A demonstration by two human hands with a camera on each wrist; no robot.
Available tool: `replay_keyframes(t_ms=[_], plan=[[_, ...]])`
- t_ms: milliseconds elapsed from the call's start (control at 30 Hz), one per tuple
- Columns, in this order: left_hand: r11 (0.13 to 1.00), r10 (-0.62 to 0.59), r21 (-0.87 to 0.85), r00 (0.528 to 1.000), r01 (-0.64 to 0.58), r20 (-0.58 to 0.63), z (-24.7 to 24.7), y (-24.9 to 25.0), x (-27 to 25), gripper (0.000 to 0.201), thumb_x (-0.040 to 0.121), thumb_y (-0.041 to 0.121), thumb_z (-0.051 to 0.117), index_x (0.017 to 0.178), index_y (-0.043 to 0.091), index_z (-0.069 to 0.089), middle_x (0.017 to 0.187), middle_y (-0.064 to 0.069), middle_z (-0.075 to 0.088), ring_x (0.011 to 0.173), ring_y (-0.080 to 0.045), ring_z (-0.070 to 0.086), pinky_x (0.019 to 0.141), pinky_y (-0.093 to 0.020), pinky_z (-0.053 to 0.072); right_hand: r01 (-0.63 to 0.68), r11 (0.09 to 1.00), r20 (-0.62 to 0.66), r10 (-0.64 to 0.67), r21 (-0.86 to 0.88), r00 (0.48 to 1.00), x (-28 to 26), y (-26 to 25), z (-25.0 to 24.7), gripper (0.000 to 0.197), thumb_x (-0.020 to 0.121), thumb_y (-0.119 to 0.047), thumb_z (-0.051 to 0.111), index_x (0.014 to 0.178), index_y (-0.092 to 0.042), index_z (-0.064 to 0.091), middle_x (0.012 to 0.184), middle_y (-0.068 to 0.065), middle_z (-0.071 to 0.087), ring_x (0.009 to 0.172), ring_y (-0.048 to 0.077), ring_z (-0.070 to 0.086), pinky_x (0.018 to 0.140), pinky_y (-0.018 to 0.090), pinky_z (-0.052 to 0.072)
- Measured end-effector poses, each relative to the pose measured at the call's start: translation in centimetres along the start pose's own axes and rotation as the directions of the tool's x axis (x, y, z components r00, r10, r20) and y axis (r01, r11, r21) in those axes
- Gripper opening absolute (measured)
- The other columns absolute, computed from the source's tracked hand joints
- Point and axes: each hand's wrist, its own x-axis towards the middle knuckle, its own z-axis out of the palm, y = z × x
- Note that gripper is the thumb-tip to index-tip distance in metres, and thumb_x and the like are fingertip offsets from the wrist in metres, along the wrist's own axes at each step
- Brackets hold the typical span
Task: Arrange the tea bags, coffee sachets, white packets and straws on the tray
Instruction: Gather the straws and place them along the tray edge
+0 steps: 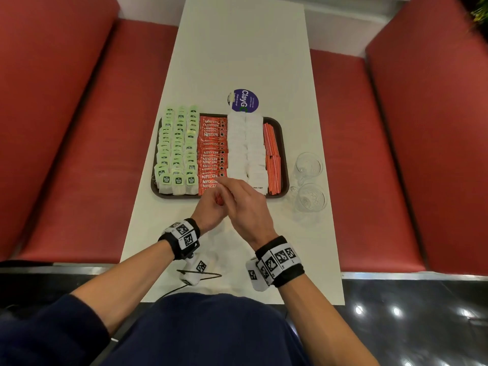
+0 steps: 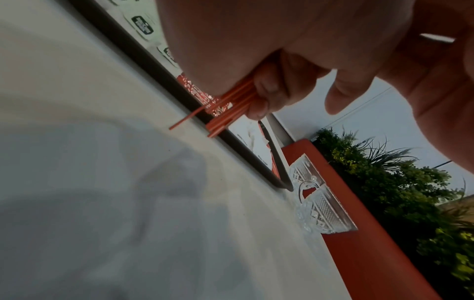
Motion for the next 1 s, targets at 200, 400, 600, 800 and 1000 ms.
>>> replay_keyframes(t_ms=[200,400,600,800,1000], plan=[[0.977,0.093,0.193,0.996,-0.087,-0.019,0.7,-0.9,-0.2,0.022,0.100,-0.007,0.061,0.086,0.010,0.063,0.082,0.002,0.063,0.073,-0.008,0.060,0.067,-0.027,0.053,0.062,0.980,0.138,-0.036,-0.188,0.990,-0.8,0.5,2.2,0.034,0.114,-0.034,0.052,0.124,-0.009,0.073,0.124,0.009,0.067,0.112,0.025,0.060,0.093,0.043,0.057],[0.960,0.090,0.265,0.996,-0.089,0.010,0.9,-1.8,-0.4,0.012,0.100,-0.009,0.061,0.098,0.001,0.065,0.091,-0.015,0.069,0.084,-0.021,0.064,0.077,-0.037,0.053,0.107,0.979,0.248,-0.061,-0.175,0.967,-1.6,1.1,2.2,0.034,0.111,-0.015,0.058,0.145,-0.013,0.054,0.121,0.012,0.066,0.110,0.028,0.059,0.088,0.046,0.058],[0.979,0.134,0.166,0.989,-0.122,-0.064,0.8,-1.6,0.3,0.043,0.097,-0.011,0.061,0.082,0.030,0.059,0.079,0.008,0.061,0.071,0.006,0.062,0.066,-0.017,0.048,0.132,0.970,0.186,-0.094,-0.202,0.978,-0.6,0.8,1.8,0.028,0.112,-0.020,0.059,0.131,0.000,0.062,0.122,0.015,0.063,0.106,0.029,0.059,0.093,0.039,0.054],[0.992,0.121,-0.012,0.974,-0.126,-0.190,1.4,-2.1,0.3,0.025,0.092,-0.014,0.063,0.114,-0.004,0.054,0.099,-0.017,0.064,0.085,-0.011,0.062,0.074,-0.036,0.053,-0.092,0.994,0.273,0.103,-0.050,0.957,1.4,0.3,0.6,0.018,0.114,-0.019,0.052,0.125,-0.007,0.058,0.110,0.006,0.057,0.091,0.021,0.055,0.078,0.034,0.046],[0.972,0.176,-0.129,0.973,-0.196,-0.146,1.8,-1.9,0.0,0.035,0.093,-0.027,0.057,0.116,-0.006,0.040,0.100,-0.024,0.049,0.089,-0.018,0.051,0.076,-0.034,0.050,-0.114,0.993,0.420,0.088,0.037,0.903,2.3,0.2,-0.5,0.007,0.107,-0.018,0.063,0.103,-0.017,0.057,0.095,0.000,0.061,0.083,0.020,0.057,0.069,0.022,0.041]])
